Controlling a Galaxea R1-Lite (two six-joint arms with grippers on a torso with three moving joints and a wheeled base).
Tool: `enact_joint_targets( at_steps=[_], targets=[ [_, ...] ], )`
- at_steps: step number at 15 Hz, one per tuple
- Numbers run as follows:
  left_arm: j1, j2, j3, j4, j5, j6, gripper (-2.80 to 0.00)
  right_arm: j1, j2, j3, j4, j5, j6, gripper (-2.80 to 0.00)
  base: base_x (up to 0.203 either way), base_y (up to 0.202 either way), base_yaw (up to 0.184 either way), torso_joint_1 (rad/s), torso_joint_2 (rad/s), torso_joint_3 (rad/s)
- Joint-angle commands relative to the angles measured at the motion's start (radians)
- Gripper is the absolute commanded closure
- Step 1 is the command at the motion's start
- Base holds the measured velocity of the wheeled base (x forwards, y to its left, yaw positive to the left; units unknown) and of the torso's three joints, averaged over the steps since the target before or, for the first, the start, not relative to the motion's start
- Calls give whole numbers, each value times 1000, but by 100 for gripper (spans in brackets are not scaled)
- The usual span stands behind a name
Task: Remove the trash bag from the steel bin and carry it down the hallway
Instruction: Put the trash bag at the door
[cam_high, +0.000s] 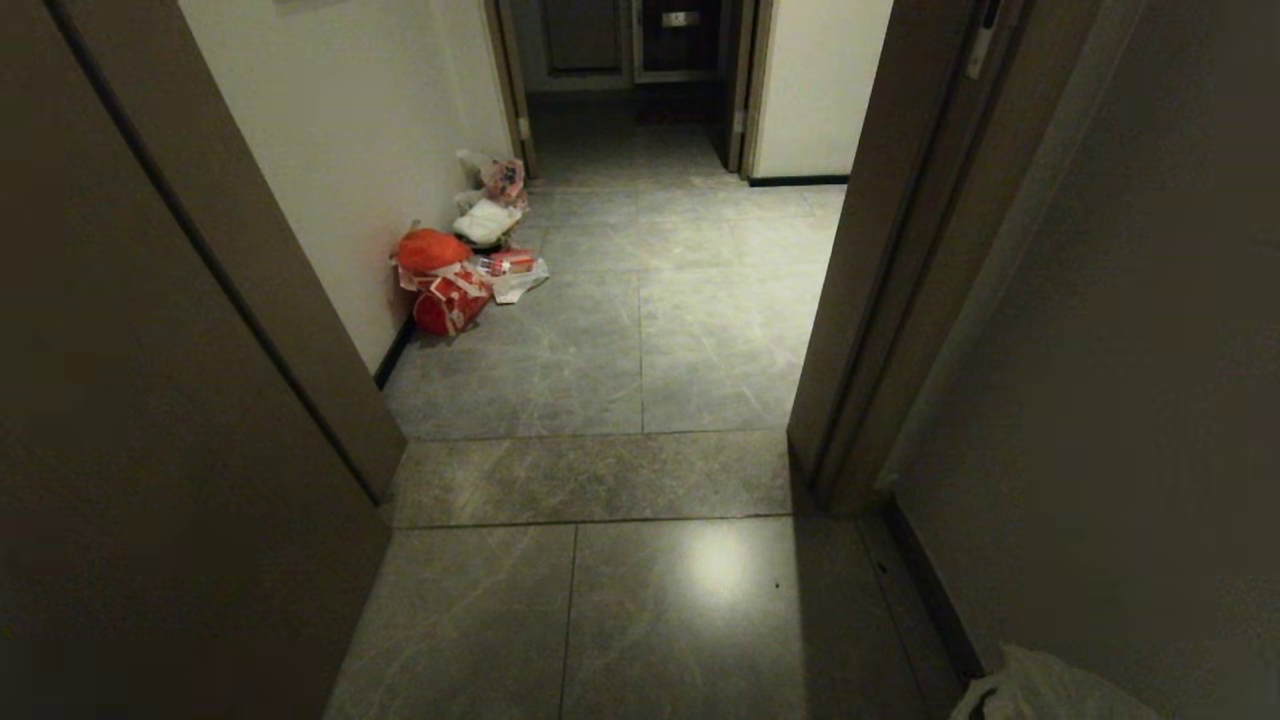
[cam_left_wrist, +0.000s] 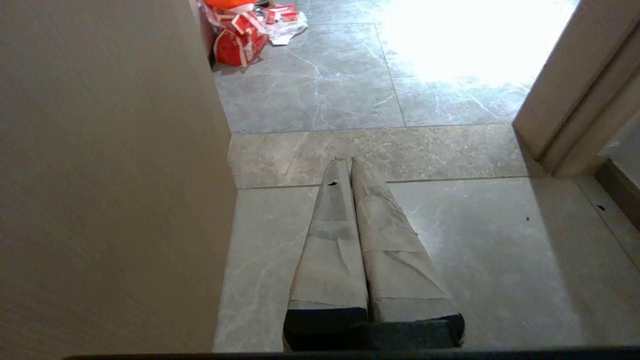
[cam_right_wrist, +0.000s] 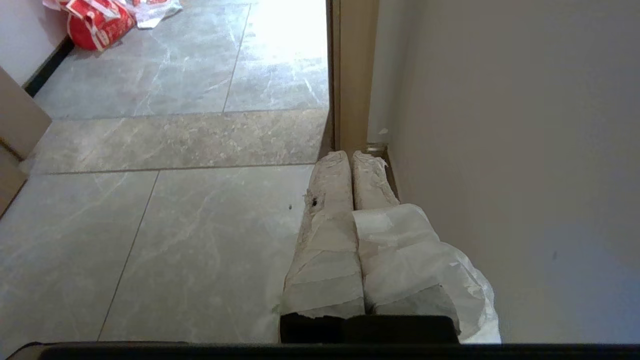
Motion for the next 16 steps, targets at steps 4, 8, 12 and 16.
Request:
enact_joint_targets(
  at_steps=[4,8,12,16],
  targets=[
    [1,0,0,1,1,-1,0,0,0,0,0,0,0,0,0,0,0,0,0,0],
    [1,0,0,1,1,-1,0,0,0,0,0,0,0,0,0,0,0,0,0,0],
    [1,0,0,1,1,-1,0,0,0,0,0,0,0,0,0,0,0,0,0,0],
    [1,0,0,1,1,-1,0,0,0,0,0,0,0,0,175,0,0,1,3,5]
  ],
)
